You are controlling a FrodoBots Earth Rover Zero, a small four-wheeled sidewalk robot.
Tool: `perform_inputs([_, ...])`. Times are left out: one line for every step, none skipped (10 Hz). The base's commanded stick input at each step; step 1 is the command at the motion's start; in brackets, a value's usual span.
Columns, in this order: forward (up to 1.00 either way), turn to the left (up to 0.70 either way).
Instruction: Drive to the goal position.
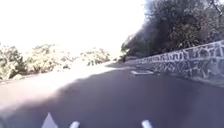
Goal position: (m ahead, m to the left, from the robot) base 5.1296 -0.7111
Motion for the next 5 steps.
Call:
perform_inputs([0.70,-0.12])
perform_inputs([0.70,-0.26])
perform_inputs([0.70,-0.35])
perform_inputs([0.70,-0.35])
perform_inputs([0.70,-0.35])
